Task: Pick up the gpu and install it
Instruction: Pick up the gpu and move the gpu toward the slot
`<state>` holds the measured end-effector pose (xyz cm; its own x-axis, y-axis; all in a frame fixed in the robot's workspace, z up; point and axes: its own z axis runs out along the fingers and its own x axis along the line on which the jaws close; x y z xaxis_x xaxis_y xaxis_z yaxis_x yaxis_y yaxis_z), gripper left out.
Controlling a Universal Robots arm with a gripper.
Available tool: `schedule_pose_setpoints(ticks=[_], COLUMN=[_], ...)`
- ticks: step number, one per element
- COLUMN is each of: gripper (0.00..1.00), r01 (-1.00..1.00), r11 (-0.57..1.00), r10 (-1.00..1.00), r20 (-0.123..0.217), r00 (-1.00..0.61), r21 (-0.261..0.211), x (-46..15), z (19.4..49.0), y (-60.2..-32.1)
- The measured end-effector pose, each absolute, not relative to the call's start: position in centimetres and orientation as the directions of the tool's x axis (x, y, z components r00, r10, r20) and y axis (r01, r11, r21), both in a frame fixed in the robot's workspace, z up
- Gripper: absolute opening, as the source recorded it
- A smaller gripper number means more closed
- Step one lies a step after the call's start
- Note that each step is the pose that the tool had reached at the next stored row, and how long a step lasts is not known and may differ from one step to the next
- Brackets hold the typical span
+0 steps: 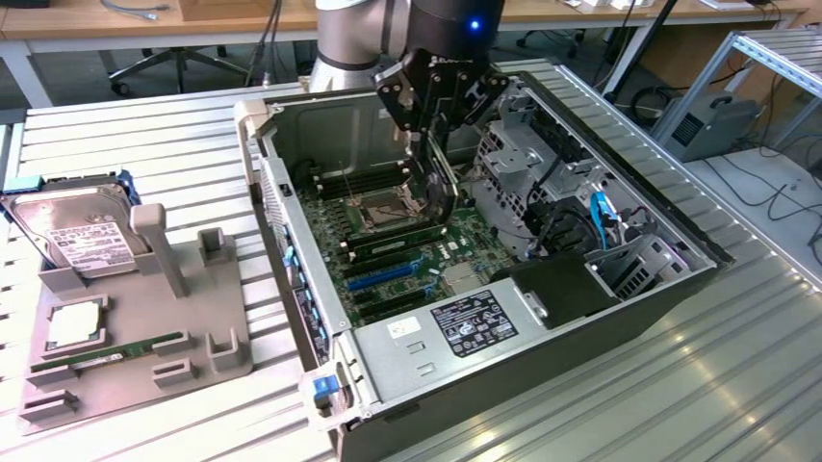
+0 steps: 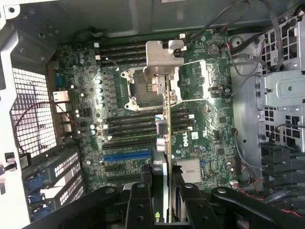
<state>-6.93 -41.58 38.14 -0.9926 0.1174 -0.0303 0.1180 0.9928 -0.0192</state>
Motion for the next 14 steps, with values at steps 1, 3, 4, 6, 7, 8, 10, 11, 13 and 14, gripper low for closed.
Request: schedule_pose_setpoints(ticks=[1,3,4,6,7,8,10,11,13,14], gripper=[0.27,0.27,0.27,0.27,0.27,0.27,0.27,0.27,0.27,0.27], r01=[0.118,0.118,0.118,0.118,0.118,0.118,0.118,0.118,0.118,0.118], r11=[0.993,0.993,0.993,0.993,0.993,0.993,0.993,0.993,0.993,0.993], r10=[0.117,0.117,0.117,0.117,0.117,0.117,0.117,0.117,0.117,0.117], r20=[-0.030,-0.030,-0.030,-0.030,-0.030,-0.030,-0.030,-0.030,-0.030,-0.030], r00=[-0.993,-0.993,-0.993,-0.993,-0.993,-0.993,-0.993,-0.993,-0.993,-0.993], r21=[-0.019,-0.019,-0.019,-0.019,-0.019,-0.019,-0.019,-0.019,-0.019,-0.019], x=[-6.8,-6.7,-6.6,-6.4,-6.3,-6.2,-6.0,-5.9,-5.7,-5.6], z=[38.1,38.1,38.1,38.1,38.1,38.1,38.1,38.1,38.1,38.1], y=[-41.6,-41.6,-41.6,-41.6,-41.6,-41.6,-41.6,-41.6,-41.6,-41.6])
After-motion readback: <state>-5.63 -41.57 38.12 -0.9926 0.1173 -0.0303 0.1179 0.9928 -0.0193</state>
